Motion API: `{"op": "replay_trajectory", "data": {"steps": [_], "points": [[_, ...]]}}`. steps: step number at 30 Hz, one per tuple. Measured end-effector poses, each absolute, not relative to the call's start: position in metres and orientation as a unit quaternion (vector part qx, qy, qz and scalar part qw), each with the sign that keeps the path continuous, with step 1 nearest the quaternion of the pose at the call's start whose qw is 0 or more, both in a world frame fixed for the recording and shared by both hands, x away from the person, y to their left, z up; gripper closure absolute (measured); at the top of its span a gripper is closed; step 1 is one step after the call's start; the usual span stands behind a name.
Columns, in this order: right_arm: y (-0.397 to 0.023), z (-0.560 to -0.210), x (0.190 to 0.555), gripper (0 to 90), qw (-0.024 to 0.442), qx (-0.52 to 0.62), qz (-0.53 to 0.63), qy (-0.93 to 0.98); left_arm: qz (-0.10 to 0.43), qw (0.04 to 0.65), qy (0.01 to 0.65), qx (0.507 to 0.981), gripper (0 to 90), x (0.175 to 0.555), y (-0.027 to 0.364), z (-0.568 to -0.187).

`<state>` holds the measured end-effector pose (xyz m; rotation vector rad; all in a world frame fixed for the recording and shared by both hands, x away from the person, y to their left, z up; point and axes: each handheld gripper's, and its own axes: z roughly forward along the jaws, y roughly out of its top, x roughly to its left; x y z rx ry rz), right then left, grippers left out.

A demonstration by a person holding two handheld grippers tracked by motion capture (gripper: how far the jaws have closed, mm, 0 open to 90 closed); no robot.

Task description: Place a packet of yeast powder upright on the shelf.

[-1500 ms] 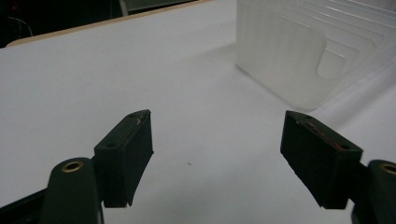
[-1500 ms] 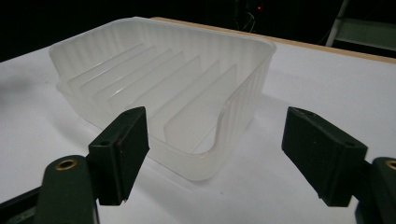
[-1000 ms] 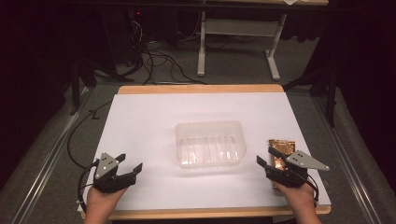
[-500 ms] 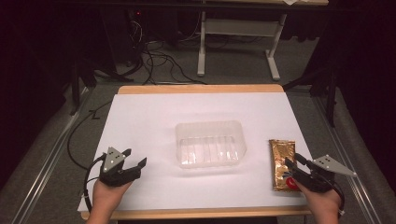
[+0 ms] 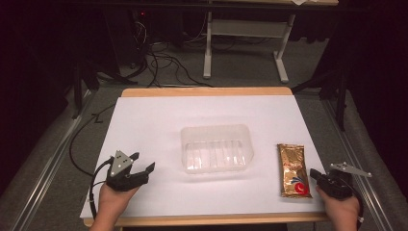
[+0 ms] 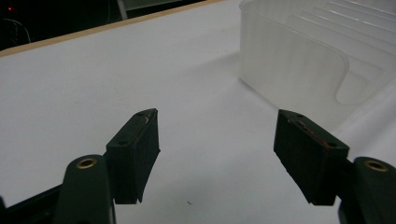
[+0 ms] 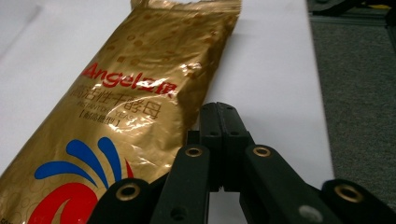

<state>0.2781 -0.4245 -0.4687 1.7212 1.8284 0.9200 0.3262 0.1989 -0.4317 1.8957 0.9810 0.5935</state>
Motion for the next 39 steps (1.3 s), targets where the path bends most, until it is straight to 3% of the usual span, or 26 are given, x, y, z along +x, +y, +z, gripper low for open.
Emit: {"op": "replay_trajectory", "data": {"steps": [20, 29, 39], "points": [[-0.373, -0.470, 0.291, 90.0, 0.190, 0.534, 0.331, 0.754, 0.238, 0.443, 0.392, 0.770, 31.8, 0.324, 0.199, -0.433], [-0.358, -0.452, 0.294, 90.0, 0.236, 0.508, 0.365, 0.744, 0.242, 0.440, 0.398, 0.768, 31.8, 0.321, 0.203, -0.433], [-0.397, -0.454, 0.340, 90.0, 0.286, 0.578, 0.367, 0.671, 0.255, 0.439, 0.415, 0.755, 31.4, 0.305, 0.220, -0.434]]}}
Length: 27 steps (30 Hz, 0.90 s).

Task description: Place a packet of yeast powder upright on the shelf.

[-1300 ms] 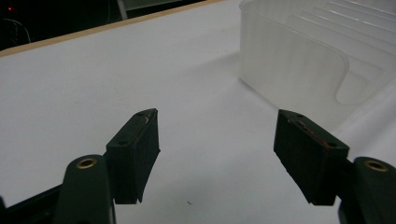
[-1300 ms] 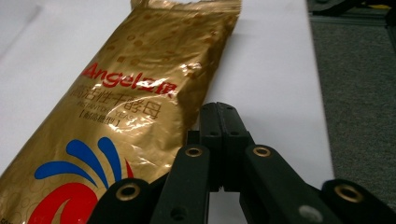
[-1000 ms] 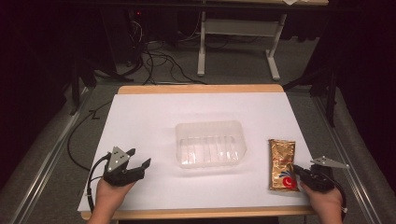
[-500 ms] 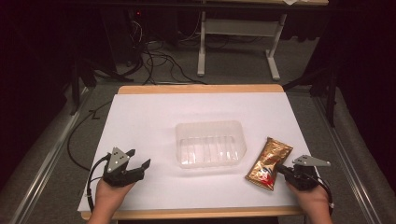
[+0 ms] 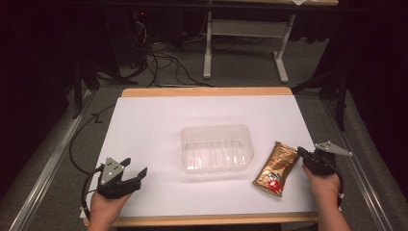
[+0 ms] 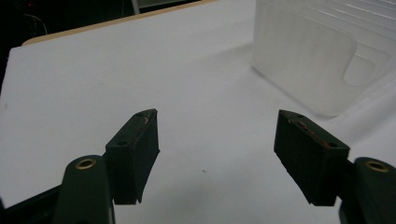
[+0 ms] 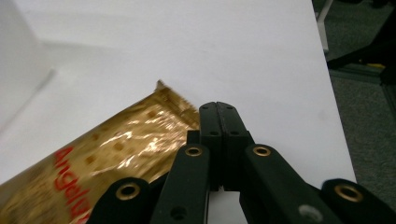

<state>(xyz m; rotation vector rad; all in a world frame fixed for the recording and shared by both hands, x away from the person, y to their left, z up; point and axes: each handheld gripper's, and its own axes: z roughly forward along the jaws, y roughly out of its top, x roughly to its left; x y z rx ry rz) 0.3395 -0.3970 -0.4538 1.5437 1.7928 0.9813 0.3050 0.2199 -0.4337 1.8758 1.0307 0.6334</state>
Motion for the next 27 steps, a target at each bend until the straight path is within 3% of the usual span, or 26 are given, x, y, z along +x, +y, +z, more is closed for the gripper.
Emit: {"op": "replay_trajectory", "data": {"steps": [2, 7, 11, 16, 23, 27], "points": [[-0.400, -0.455, 0.347, 88.5, 0.279, 0.583, 0.374, 0.665, 0.259, 0.434, 0.418, 0.755, 31.4, 0.300, 0.224, -0.434], [-0.403, -0.460, 0.364, 59.2, 0.263, 0.607, 0.385, 0.643, 0.268, 0.430, 0.434, 0.745, 31.2, 0.287, 0.239, -0.434], [-0.413, -0.467, 0.370, 48.0, 0.229, 0.635, 0.401, 0.619, 0.274, 0.432, 0.442, 0.737, 31.2, 0.281, 0.247, -0.433], [-0.416, -0.474, 0.366, 52.7, 0.204, 0.635, 0.398, 0.629, 0.271, 0.433, 0.441, 0.738, 31.2, 0.283, 0.246, -0.433], [-0.415, -0.471, 0.356, 90.0, 0.206, 0.622, 0.394, 0.645, 0.267, 0.437, 0.433, 0.742, 31.2, 0.287, 0.241, -0.432], [-0.413, -0.469, 0.348, 90.0, 0.211, 0.616, 0.381, 0.656, 0.266, 0.440, 0.426, 0.744, 31.2, 0.291, 0.235, -0.431]]}}
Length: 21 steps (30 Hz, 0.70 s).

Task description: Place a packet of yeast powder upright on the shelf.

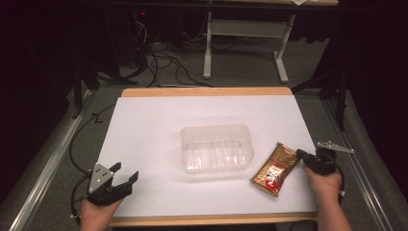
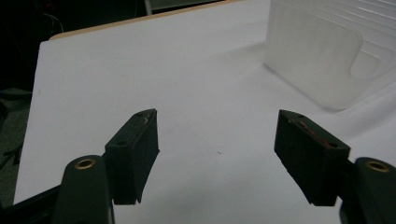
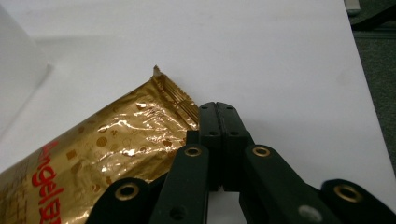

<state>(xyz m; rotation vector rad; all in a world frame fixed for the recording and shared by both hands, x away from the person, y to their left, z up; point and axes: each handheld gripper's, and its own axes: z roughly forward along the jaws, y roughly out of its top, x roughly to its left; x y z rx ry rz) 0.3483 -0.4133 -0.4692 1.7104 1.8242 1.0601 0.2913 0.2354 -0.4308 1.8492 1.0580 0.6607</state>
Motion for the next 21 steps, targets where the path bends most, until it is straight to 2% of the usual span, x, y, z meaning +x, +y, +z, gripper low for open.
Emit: {"op": "replay_trajectory", "data": {"steps": [9, 11, 12, 14, 15, 17, 21], "points": [[-0.406, -0.468, 0.327, 89.7, 0.192, 0.594, 0.390, 0.677, 0.257, 0.448, 0.406, 0.754, 31.2, 0.303, 0.222, -0.430], [-0.404, -0.466, 0.325, 81.4, 0.201, 0.589, 0.387, 0.680, 0.255, 0.450, 0.403, 0.755, 31.2, 0.305, 0.219, -0.430], [-0.402, -0.463, 0.322, 81.0, 0.210, 0.587, 0.388, 0.679, 0.255, 0.451, 0.402, 0.755, 31.2, 0.305, 0.218, -0.429], [-0.398, -0.457, 0.317, 81.3, 0.228, 0.577, 0.391, 0.680, 0.255, 0.452, 0.398, 0.757, 31.2, 0.306, 0.216, -0.429], [-0.393, -0.452, 0.313, 84.4, 0.230, 0.567, 0.398, 0.684, 0.255, 0.453, 0.396, 0.757, 31.2, 0.307, 0.215, -0.429], [-0.379, -0.446, 0.308, 88.7, 0.231, 0.536, 0.405, 0.704, 0.254, 0.454, 0.394, 0.757, 31.2, 0.309, 0.214, -0.429], [-0.346, -0.440, 0.302, 90.0, 0.224, 0.495, 0.400, 0.738, 0.250, 0.463, 0.392, 0.755, 31.1, 0.312, 0.212, -0.429]]}}
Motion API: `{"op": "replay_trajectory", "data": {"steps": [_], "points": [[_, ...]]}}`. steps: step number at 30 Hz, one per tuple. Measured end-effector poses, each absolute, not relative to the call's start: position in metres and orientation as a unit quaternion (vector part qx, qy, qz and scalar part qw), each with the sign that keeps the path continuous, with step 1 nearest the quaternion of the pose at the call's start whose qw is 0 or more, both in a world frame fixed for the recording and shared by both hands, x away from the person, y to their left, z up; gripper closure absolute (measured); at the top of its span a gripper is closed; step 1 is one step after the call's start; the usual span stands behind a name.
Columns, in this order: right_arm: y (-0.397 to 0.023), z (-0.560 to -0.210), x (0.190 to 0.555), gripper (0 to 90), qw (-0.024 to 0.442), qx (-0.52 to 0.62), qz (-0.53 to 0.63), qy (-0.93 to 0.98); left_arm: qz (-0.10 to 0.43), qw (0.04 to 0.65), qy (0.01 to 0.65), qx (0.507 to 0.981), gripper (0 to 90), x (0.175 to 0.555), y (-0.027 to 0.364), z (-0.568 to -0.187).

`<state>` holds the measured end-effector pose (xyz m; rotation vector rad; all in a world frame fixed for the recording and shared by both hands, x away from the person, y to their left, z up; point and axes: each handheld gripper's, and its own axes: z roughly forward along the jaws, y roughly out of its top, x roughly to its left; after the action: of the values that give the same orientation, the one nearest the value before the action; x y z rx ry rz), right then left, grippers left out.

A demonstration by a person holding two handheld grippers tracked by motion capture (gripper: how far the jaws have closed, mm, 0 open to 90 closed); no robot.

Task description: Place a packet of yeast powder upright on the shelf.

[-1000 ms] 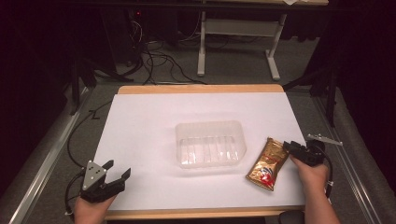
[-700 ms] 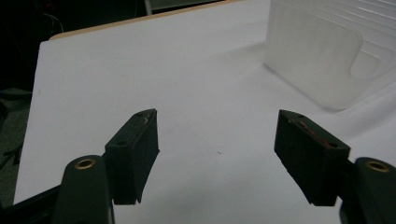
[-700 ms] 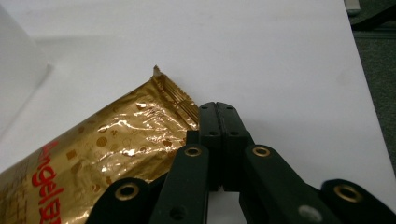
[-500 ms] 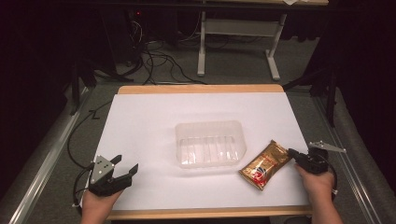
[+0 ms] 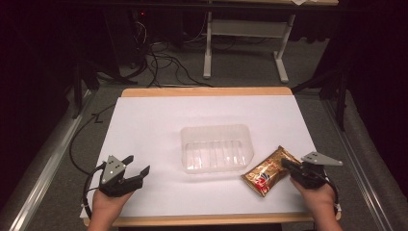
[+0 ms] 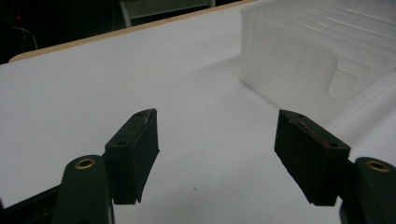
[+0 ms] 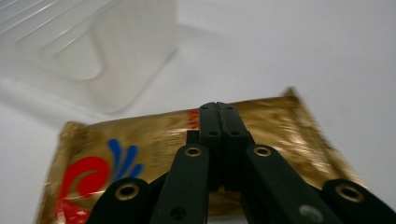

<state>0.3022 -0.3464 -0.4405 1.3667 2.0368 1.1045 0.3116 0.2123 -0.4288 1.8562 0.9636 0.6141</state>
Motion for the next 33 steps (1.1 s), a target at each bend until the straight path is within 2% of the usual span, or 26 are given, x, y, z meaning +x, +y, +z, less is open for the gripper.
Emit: {"op": "replay_trajectory", "data": {"steps": [6, 9, 21, 25, 33], "points": [[-0.322, -0.457, 0.308, 90.0, 0.190, 0.472, 0.340, 0.791, 0.250, 0.463, 0.387, 0.757, 31.1, 0.312, 0.210, -0.428], [-0.322, -0.456, 0.307, 90.0, 0.193, 0.469, 0.339, 0.792, 0.249, 0.463, 0.387, 0.757, 31.1, 0.311, 0.211, -0.428], [-0.368, -0.444, 0.303, 82.1, 0.212, 0.528, 0.414, 0.710, 0.246, 0.460, 0.388, 0.760, 31.1, 0.313, 0.210, -0.429], [-0.368, -0.445, 0.301, 84.3, 0.216, 0.515, 0.408, 0.722, 0.243, 0.459, 0.390, 0.760, 31.1, 0.314, 0.210, -0.430], [-0.339, -0.455, 0.307, 90.0, 0.188, 0.482, 0.361, 0.776, 0.244, 0.458, 0.390, 0.760, 31.1, 0.314, 0.210, -0.431]]}}
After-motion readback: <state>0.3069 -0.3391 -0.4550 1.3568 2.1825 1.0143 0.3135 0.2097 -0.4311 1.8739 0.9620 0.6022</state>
